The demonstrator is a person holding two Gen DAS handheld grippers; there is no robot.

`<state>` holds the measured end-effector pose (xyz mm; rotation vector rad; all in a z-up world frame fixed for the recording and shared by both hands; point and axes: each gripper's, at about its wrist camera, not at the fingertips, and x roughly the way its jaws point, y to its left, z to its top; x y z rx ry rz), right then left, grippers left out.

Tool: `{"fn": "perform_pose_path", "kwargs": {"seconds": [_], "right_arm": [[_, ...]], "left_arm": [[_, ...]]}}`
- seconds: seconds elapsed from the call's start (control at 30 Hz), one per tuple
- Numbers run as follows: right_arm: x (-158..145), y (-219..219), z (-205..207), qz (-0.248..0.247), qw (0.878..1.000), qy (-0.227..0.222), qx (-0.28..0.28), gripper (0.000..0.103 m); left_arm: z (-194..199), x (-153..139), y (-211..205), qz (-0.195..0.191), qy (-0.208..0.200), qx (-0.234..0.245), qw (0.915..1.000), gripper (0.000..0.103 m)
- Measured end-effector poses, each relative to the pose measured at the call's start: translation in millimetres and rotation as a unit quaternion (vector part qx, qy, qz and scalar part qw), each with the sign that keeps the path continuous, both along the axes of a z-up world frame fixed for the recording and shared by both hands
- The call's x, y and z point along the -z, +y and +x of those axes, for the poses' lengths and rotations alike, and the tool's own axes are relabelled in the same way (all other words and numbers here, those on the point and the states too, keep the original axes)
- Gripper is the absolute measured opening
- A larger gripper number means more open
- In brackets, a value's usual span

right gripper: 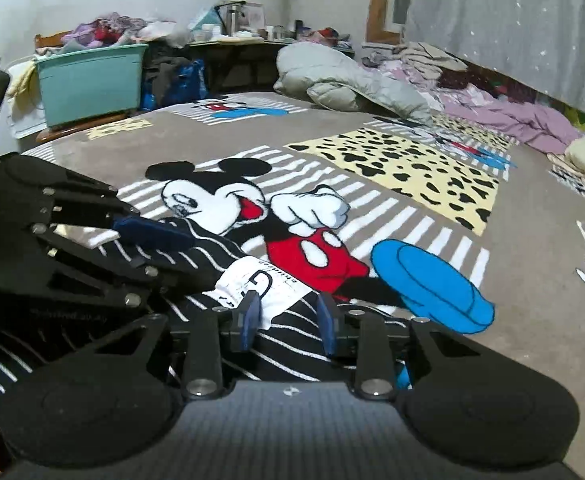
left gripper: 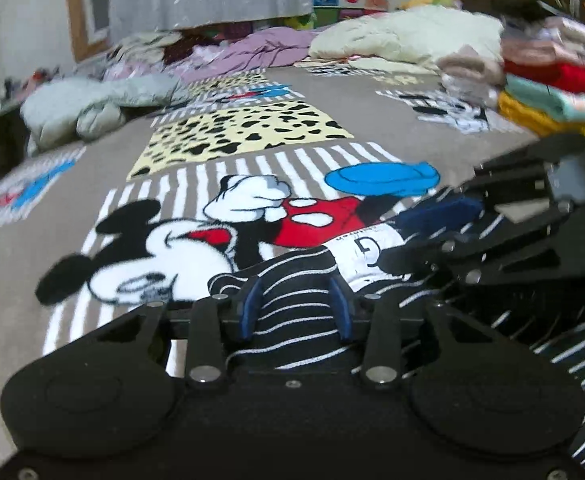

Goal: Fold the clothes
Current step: 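Grasp the folded striped bundle with both tools from its sides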

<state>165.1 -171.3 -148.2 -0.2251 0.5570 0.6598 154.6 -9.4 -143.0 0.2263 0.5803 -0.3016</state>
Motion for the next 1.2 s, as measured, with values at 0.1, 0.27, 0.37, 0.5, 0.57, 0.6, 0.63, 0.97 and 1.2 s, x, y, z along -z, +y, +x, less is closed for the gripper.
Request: {"fn": "perform_pose_path", "kwargs": {"seconds": [0.1, 0.27, 0.37, 0.5, 0.57, 0.6, 0.63, 0.97, 1.2], "right_arm": [[-1.6, -1.7, 2.2, -0.002, 1.0, 0.006, -0.011, 0.032], [-26.1, 6.5, -4.6, -0.012, 1.0, -0.016, 0.003, 0.036], [-30.5, -13.2, -36.1, 0.046, 0.997, -0.035, 0.052, 0.045], [-17.4, -42.8, -65.7, 0.144, 0.983, -0.005, 0.111, 0.038], [-6.4, -52.6, -73.2, 0.173, 0.975, 0.014, 0.136, 0.037], [0.2, -52.8, -75.0, 0.166, 0.976, 0.022, 0.14, 0.037], [4.4, -53.7, -77.0, 0.164, 0.976, 0.027, 0.143, 0.037], [10.4, -93.3, -78.2, 0.279, 0.933, 0.115, 0.196, 0.057], [40.1, -96.4, -70.5, 0.366, 0.888, 0.197, 0.197, 0.065]], "left_arm": [[1.3, -4.4, 2.0, 0.0, 0.004, 0.005, 1.0, 0.038], [-17.3, -31.9, 18.9, -0.05, 0.014, -0.008, 0.9986, 0.05], [-49.7, -43.4, 31.5, -0.096, -0.002, -0.033, 0.9949, 0.051], [-78.2, -28.5, 32.8, -0.121, 0.016, -0.037, 0.9919, 0.051], [-83.8, -15.4, 30.0, -0.106, 0.029, -0.036, 0.9932, 0.051], [-83.9, -10.0, 29.7, -0.096, 0.032, -0.042, 0.994, 0.051], [-84.9, -9.3, 32.7, -0.101, 0.033, -0.048, 0.9931, 0.051], [-70.7, 7.9, 107.7, -0.383, 0.144, -0.139, 0.9021, 0.059], [-69.4, 27.9, 102.2, -0.465, 0.174, -0.15, 0.8549, 0.045]]}}
